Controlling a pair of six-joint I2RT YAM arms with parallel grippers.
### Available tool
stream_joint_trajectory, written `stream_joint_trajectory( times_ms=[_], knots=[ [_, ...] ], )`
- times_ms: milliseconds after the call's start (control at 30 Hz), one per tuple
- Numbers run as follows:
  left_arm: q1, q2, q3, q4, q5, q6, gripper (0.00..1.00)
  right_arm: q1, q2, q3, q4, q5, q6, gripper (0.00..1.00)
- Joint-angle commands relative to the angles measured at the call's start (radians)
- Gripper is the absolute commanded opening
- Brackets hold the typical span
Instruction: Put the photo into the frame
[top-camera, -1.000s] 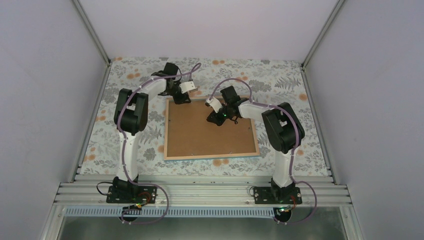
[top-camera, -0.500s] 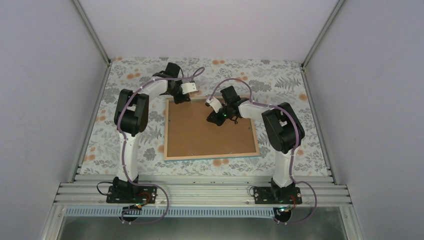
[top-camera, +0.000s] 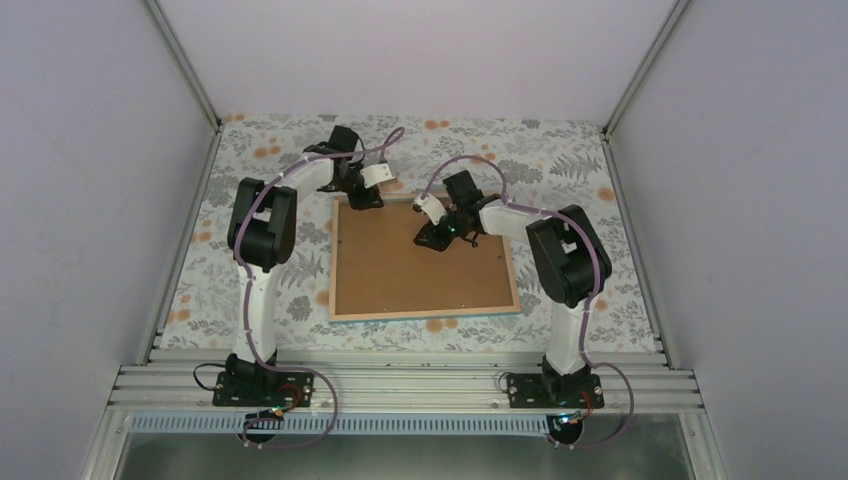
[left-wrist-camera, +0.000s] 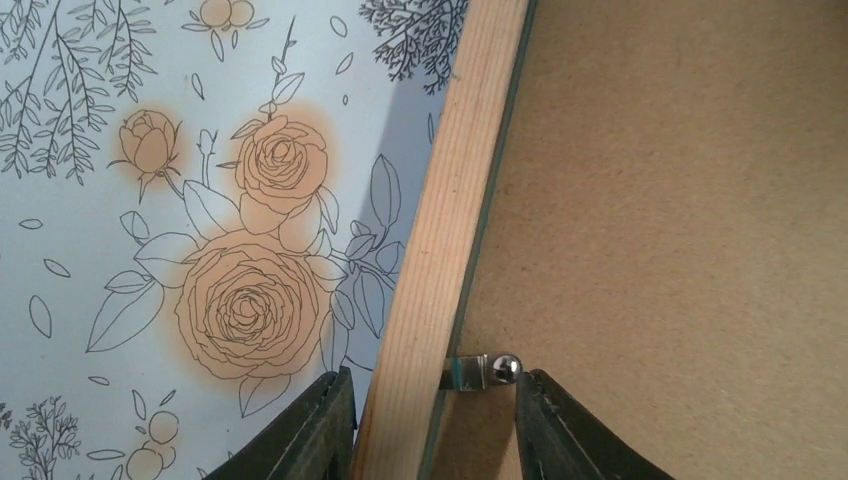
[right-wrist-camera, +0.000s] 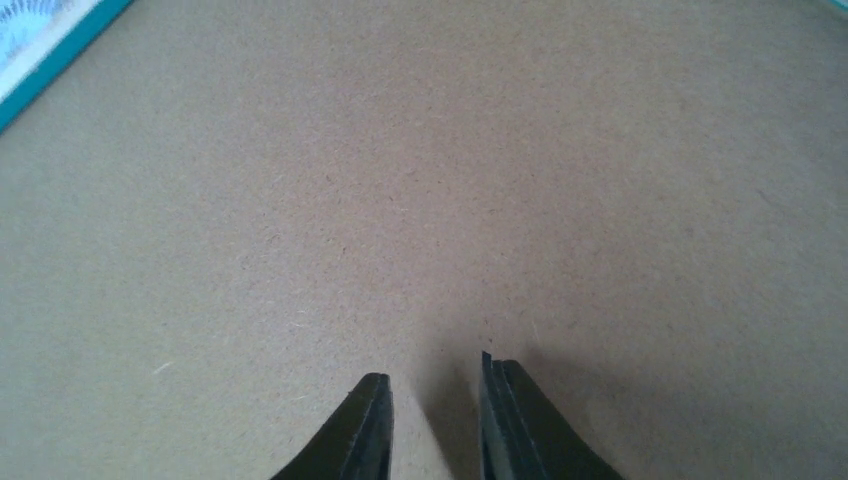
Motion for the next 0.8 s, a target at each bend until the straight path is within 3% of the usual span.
stream_joint_trajectory(
  times_ms=[0,200,333,500,767],
  knots=[
    [0.014,-0.017,0.061,-0.057,0.084,-0.017,0.43,-0.037,-0.073,0.069,-0.070,-0.077,-0.026,0.28],
    [0.015,-0.012,0.060,-0.037,0.056,-0.017,0.53,-0.119,-0.061,0.211,-0.110,-0.031,-0.031,0.63],
    [0.013,0.006,0.059,-0.022,0.030,-0.044,0.54,-0.162,0.028,0.330,-0.138,0.076,-0.005,0.78],
    [0.008,0.012,0.035,-0.009,0.011,-0.044,0.55,-0.170,0.125,0.435,-0.193,0.130,-0.040,0.81],
    [0.007,0.004,-0.027,-0.007,-0.015,-0.006,0.54,-0.194,0.146,0.408,-0.237,0.178,-0.239,0.82]
  ],
)
